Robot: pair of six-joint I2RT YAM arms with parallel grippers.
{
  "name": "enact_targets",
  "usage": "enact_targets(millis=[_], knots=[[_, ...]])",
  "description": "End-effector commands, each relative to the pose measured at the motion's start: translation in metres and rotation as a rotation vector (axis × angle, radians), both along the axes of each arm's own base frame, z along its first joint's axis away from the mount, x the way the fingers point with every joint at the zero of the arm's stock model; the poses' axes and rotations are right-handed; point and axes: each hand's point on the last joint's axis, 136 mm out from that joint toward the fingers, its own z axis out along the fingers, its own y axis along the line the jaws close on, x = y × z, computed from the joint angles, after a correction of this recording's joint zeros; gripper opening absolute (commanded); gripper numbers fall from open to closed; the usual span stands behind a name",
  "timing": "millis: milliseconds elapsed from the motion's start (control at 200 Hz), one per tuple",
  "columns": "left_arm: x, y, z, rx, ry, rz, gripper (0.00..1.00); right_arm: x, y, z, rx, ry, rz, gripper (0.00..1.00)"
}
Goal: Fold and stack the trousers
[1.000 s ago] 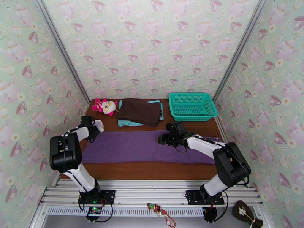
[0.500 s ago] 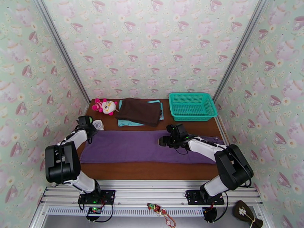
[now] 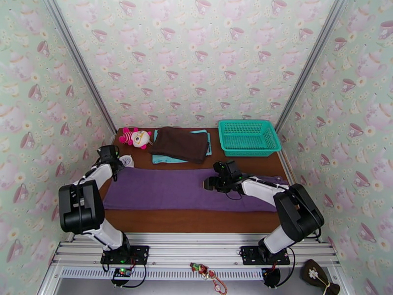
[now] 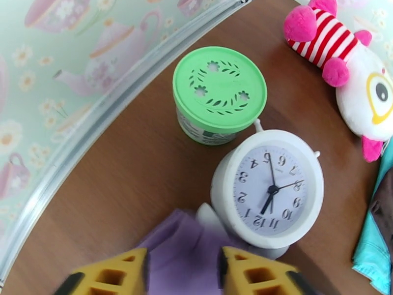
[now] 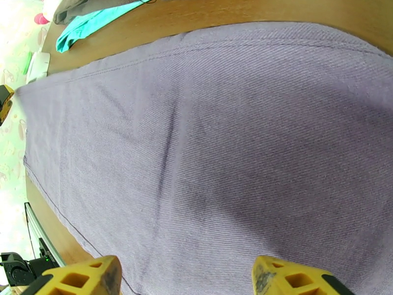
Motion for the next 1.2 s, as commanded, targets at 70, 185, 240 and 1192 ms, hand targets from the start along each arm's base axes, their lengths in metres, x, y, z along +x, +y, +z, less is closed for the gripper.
enact_targets(millis=[70,185,240,1192], knots=[[-0.051,0.002,-0.024,-0.005,0.167,0.039,0.51,-0.004,0.031,0.034,-0.079,-0.149,0.127,0.73],[-0.053,0.002,-0.035,-0.020,0.173,0.023,0.53,-0.009,0.060,0.044,-0.044,-0.166,0.188,0.73],[-0.055,0.001,-0.042,-0.039,0.207,-0.003,0.60,-0.014,0.074,0.043,-0.021,-0.162,0.218,0.73],[-0.083,-0.012,-0.090,-0.251,0.316,-0.080,0.67,-0.037,0.106,0.046,0.069,-0.241,0.219,0.90]])
